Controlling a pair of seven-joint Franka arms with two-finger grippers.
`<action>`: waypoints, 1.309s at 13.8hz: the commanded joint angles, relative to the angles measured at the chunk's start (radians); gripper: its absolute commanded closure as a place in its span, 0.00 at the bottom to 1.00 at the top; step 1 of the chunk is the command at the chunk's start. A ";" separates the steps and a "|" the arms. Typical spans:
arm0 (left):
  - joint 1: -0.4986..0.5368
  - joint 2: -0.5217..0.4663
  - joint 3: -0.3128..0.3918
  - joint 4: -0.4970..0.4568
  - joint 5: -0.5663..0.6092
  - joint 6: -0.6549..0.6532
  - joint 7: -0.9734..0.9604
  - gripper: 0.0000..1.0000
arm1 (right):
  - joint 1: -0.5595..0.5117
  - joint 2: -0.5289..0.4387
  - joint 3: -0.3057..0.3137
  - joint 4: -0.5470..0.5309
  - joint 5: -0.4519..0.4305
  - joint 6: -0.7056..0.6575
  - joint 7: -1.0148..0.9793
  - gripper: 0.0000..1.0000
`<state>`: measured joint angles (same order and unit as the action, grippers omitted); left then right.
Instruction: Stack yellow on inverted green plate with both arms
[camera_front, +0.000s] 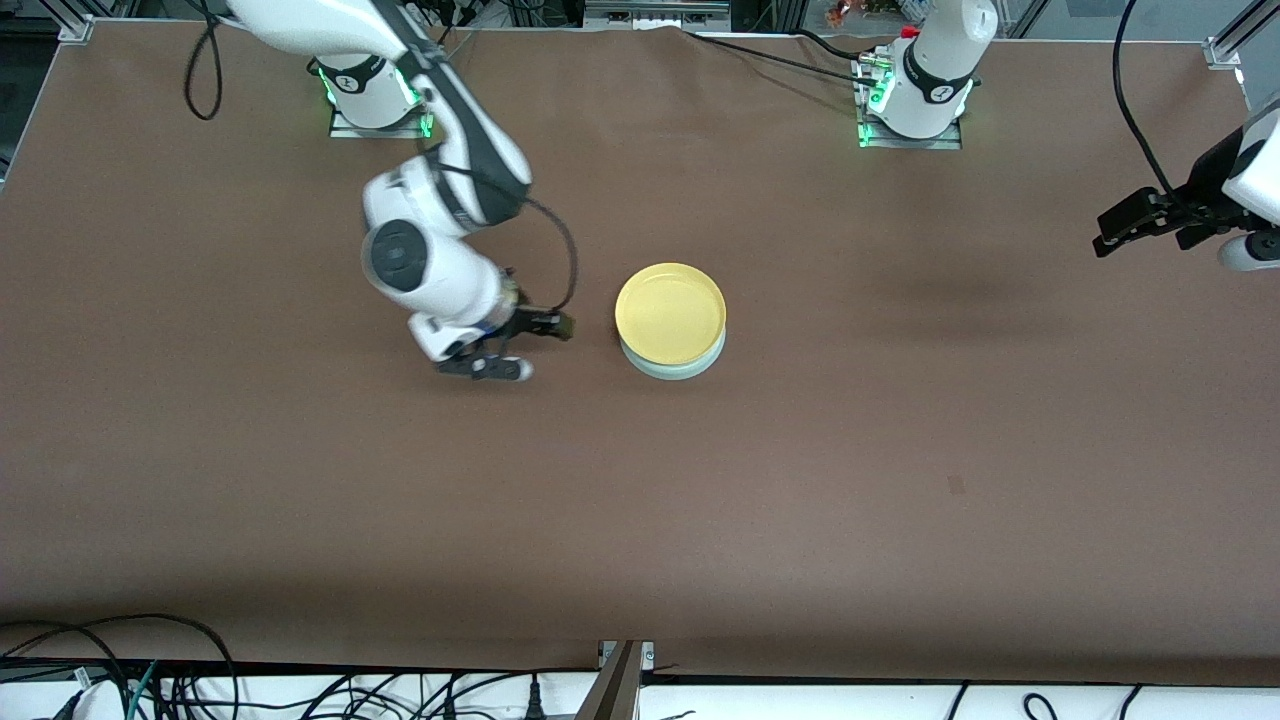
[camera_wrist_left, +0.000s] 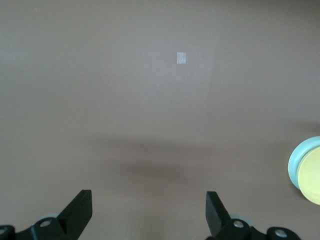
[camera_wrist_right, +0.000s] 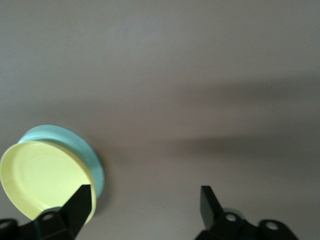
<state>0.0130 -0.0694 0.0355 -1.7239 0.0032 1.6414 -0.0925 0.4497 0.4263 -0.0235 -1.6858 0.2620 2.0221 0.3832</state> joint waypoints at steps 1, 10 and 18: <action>0.015 0.063 -0.008 0.105 -0.003 -0.037 0.010 0.00 | 0.006 0.012 -0.183 0.174 -0.014 -0.268 -0.233 0.00; 0.002 0.079 -0.043 0.110 0.001 -0.052 0.010 0.00 | 0.004 -0.035 -0.514 0.403 -0.064 -0.631 -0.590 0.00; 0.004 0.080 -0.045 0.110 0.000 -0.052 0.014 0.00 | -0.262 -0.326 -0.207 0.161 -0.204 -0.423 -0.595 0.00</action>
<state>0.0142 -0.0017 -0.0071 -1.6444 0.0032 1.6107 -0.0926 0.2175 0.2067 -0.2634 -1.3860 0.0763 1.4990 -0.2067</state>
